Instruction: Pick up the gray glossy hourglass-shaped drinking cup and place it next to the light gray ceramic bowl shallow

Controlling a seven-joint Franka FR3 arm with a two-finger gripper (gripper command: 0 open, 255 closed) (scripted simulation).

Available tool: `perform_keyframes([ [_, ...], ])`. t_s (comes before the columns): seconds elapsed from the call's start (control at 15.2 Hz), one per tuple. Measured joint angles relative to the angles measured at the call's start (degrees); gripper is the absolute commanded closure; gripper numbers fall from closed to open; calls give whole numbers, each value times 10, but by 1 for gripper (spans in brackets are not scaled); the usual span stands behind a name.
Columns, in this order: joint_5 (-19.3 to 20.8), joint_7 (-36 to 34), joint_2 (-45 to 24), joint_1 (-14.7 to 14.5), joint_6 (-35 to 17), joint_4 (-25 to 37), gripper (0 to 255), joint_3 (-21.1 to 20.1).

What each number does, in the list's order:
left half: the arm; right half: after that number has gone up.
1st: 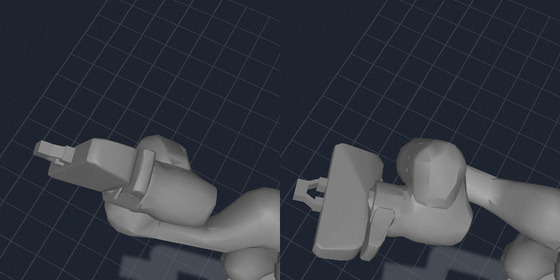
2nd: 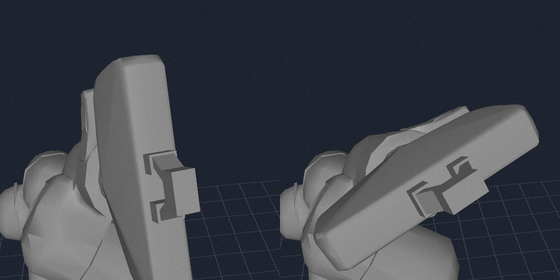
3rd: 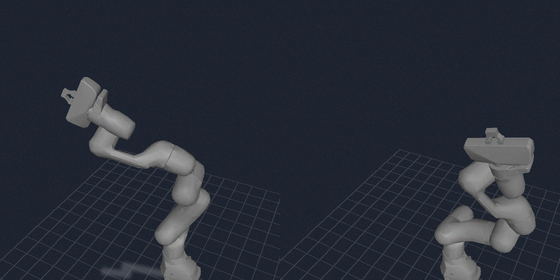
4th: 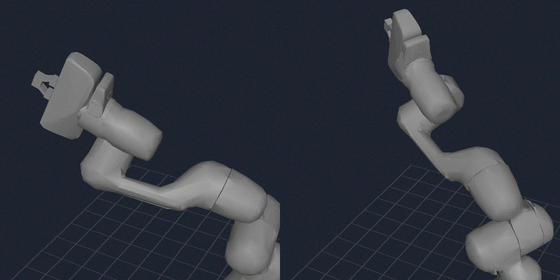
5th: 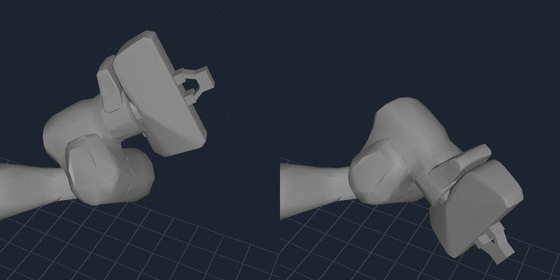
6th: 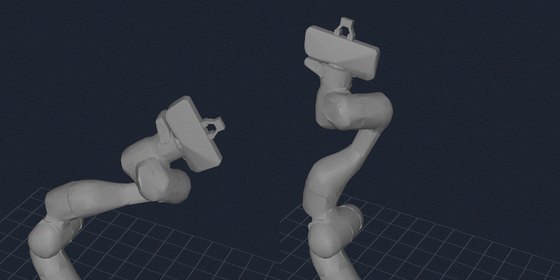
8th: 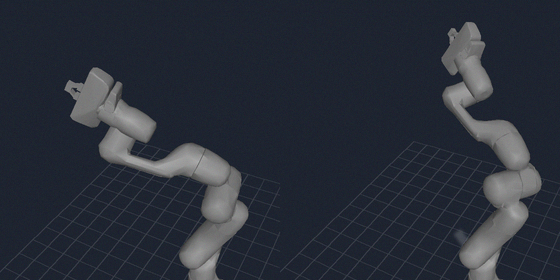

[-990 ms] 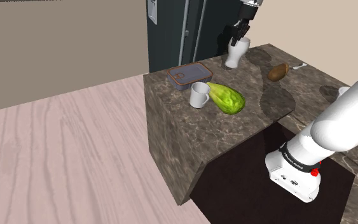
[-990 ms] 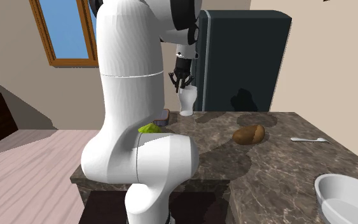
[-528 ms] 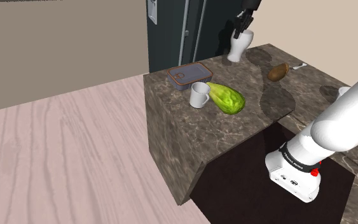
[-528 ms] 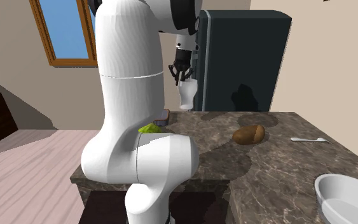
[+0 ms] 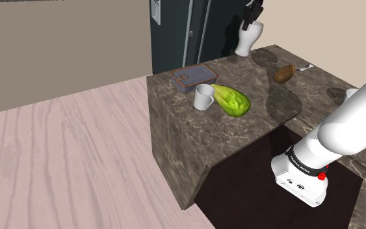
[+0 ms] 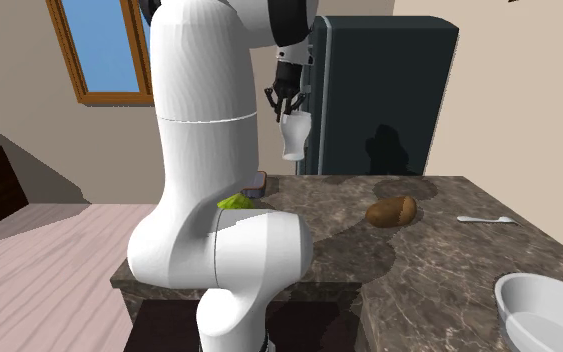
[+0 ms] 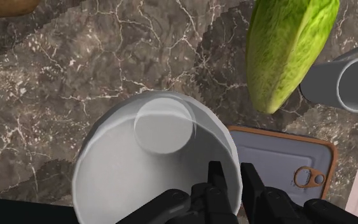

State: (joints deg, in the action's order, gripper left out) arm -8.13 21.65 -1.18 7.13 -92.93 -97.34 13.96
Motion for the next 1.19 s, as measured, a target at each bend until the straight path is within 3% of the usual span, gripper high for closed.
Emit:
perform_keyframes([
  [0.53, -2, -5, -11, 3, 66, 77, 255, 2],
  [1.19, 48, 59, 138, 38, 65, -76, 255, 37],
])
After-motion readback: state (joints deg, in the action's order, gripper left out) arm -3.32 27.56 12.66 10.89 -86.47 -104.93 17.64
